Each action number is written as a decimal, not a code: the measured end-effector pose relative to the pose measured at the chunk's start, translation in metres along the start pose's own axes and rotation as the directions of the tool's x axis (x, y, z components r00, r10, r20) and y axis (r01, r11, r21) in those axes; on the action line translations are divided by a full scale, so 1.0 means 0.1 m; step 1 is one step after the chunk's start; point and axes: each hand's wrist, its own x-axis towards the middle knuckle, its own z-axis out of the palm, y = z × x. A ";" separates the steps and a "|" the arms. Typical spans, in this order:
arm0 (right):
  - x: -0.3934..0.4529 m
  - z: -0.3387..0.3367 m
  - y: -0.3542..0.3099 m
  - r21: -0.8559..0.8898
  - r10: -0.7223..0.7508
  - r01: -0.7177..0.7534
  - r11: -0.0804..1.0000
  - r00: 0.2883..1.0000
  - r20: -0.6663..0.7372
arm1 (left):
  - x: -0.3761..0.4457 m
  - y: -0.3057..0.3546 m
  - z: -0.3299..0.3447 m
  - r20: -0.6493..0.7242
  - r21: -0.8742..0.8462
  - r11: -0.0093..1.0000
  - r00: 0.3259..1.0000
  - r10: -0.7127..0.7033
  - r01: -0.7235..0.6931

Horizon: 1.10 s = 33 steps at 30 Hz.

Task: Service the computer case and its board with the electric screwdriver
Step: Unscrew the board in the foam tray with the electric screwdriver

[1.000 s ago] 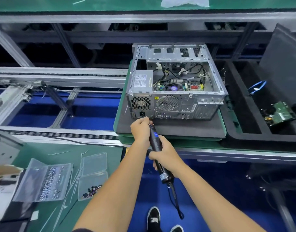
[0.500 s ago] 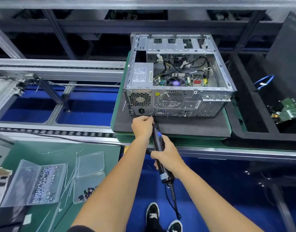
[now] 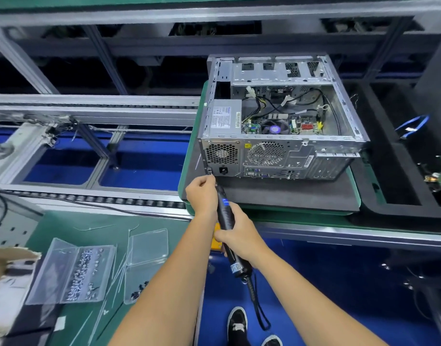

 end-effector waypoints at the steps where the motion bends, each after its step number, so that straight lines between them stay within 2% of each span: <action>1: 0.01 0.03 -0.01 0.002 -0.002 0.002 1.000 1.000 0.001 | 0.02 0.01 -0.02 -0.008 0.003 1.000 1.000 0.005 -0.005; 10: 0.11 0.09 -0.03 0.069 0.028 -0.029 0.997 1.000 0.012 | 0.18 0.00 -0.07 0.064 0.025 1.000 0.998 0.002 -0.003; 25: 0.18 0.13 -0.04 0.145 0.042 -0.043 0.988 0.999 0.015 | 0.24 0.03 -0.05 0.091 0.063 0.998 0.996 -0.016 0.010; 33: 0.19 0.25 -0.06 0.148 0.006 0.003 0.989 0.998 -0.059 | 0.24 0.06 -0.08 0.110 0.050 0.997 0.992 -0.058 0.053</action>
